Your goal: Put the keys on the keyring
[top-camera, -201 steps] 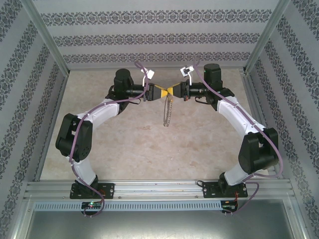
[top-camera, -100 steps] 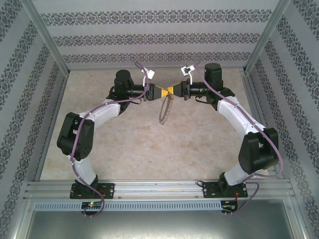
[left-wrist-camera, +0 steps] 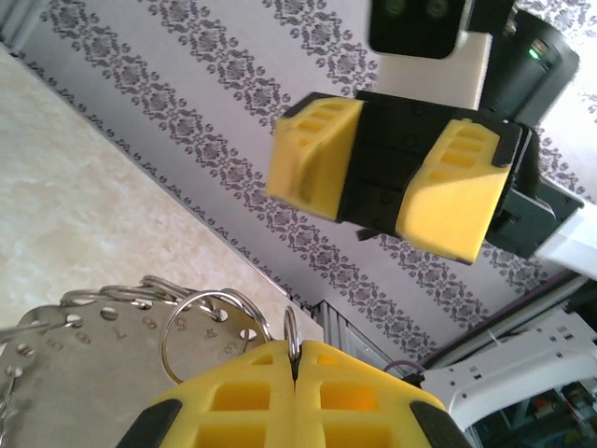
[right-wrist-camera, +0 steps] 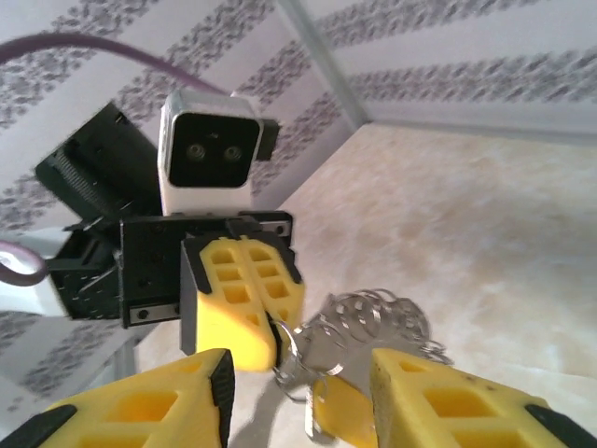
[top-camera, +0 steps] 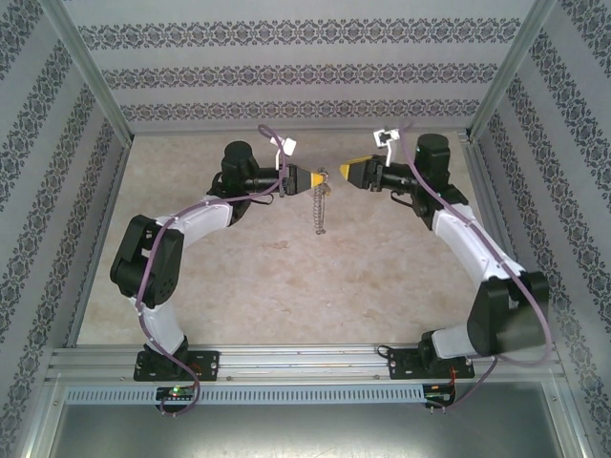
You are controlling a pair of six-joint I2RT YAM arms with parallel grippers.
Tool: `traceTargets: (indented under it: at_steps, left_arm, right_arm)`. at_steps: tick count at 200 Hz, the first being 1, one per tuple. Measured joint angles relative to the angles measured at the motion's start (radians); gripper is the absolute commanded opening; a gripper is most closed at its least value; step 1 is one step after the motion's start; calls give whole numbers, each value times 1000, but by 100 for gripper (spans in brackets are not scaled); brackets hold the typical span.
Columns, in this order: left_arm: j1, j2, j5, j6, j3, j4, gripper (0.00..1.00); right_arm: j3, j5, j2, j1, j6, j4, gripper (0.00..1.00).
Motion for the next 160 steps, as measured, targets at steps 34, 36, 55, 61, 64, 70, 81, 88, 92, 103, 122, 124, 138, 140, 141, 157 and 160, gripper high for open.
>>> traceTargets:
  at_steps: [34, 36, 55, 61, 64, 70, 81, 88, 92, 103, 122, 124, 138, 140, 141, 157, 160]
  left_arm:
    - [-13, -37, -59, -4, -30, 14, 0]
    - [-14, -40, -61, -5, -32, 16, 0]
    - [-26, -69, -82, -21, -39, 42, 0]
    - [-30, -77, -88, -27, -41, 52, 0]
    - [-31, -79, -92, -30, -42, 58, 0]
    - [-33, -84, -95, -34, -42, 67, 0]
    - [-37, -89, -102, -43, -42, 82, 0]
    - [-39, -91, -106, -49, -42, 87, 0]
    - [-40, -92, -108, -51, -42, 88, 0]
    - [-43, -93, -115, -56, -42, 88, 0]
    - [-48, -93, -117, -61, -42, 88, 0]
    - [-48, -93, -118, -61, -42, 88, 0]
    - [-52, -93, -117, -63, -42, 88, 0]
    - [-53, -93, -117, -64, -42, 88, 0]
    - [-53, -93, -117, -64, -42, 88, 0]
    - [-58, -93, -118, -67, -42, 88, 0]
    - [-59, -93, -118, -67, -42, 88, 0]
  right_arm:
    - [-194, 169, -134, 7, 36, 114, 49]
    - [-202, 174, -138, 9, 36, 117, 49]
    - [-299, 248, -169, 42, 32, 165, 52]
    - [-324, 264, -172, 54, 32, 180, 52]
    - [-335, 272, -174, 59, 31, 185, 52]
    - [-355, 287, -176, 71, 28, 196, 53]
    - [-381, 312, -179, 91, 21, 212, 53]
    - [-394, 327, -181, 103, 13, 224, 53]
    - [-399, 332, -182, 109, 8, 230, 53]
    - [-409, 350, -185, 126, -3, 247, 53]
    - [-411, 369, -189, 147, -21, 279, 53]
    - [-411, 370, -189, 150, -22, 283, 53]
    - [-411, 376, -190, 159, -28, 304, 53]
    - [-411, 377, -190, 162, -29, 305, 53]
    - [-411, 378, -190, 163, -29, 307, 53]
    - [-409, 382, -190, 177, -37, 316, 53]
    - [-407, 383, -190, 180, -39, 317, 53]
